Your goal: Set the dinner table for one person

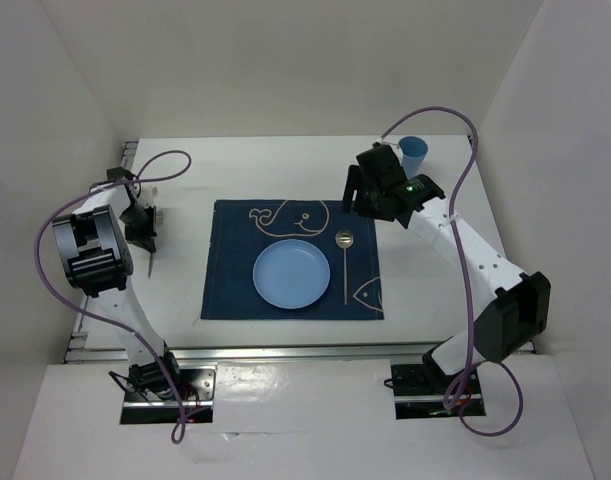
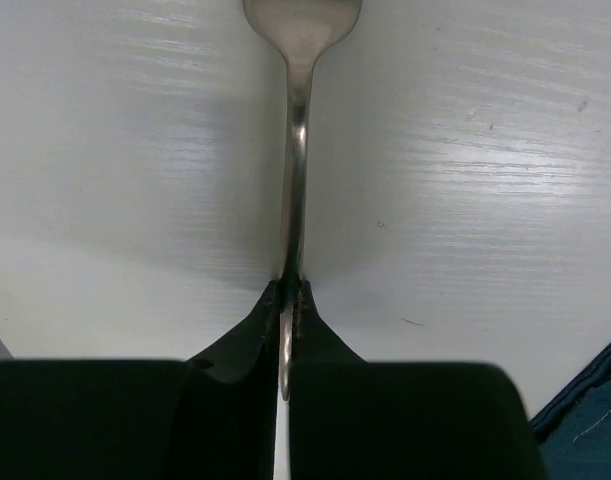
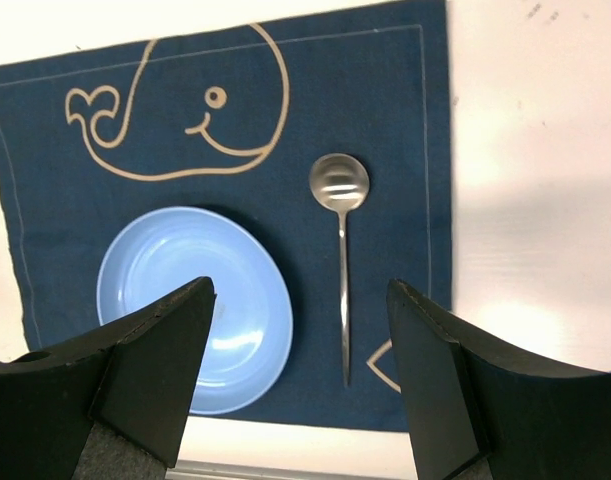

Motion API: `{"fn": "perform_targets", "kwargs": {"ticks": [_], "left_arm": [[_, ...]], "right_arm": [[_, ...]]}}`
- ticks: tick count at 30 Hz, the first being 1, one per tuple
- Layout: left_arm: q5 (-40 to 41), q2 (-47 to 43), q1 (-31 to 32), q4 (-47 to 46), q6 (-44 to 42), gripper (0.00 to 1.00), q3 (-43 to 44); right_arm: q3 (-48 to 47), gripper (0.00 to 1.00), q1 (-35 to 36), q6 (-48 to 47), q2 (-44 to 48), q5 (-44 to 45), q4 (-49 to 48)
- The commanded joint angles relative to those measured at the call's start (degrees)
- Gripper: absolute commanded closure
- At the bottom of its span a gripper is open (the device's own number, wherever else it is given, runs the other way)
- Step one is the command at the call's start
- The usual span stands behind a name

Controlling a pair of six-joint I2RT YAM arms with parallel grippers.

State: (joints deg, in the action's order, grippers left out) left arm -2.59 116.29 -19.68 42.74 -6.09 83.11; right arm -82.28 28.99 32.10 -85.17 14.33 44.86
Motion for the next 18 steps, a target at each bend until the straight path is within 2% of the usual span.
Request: {"fn": "perform_targets", "kwargs": {"ticks": [1, 8, 15, 18], "left_arm": [[-8.1, 0.9, 0.7, -0.6, -0.2, 1.0, -4.6], [-13.9, -7.6, 0.7, 0.3, -0.2, 1.0, -7.2], [-14.8, -15.9, 0.7, 0.9, 6.9, 1.0, -7.7], [-13.4, -19.4, 2.6, -0.4, 9.2, 1.0, -8.8]], "right_arm": [[2.6, 0.23, -0.1, 0.1, 4.8, 1.6, -1.1], [6.5, 0.23, -0.1, 1.9, 8.0, 2.1, -2.2], [10.0, 0.23, -0.1, 3.1, 9.8, 2.1, -2.2], [12.3, 0.23, -0.1, 3.6, 11.7, 2.6, -2.8]]}}
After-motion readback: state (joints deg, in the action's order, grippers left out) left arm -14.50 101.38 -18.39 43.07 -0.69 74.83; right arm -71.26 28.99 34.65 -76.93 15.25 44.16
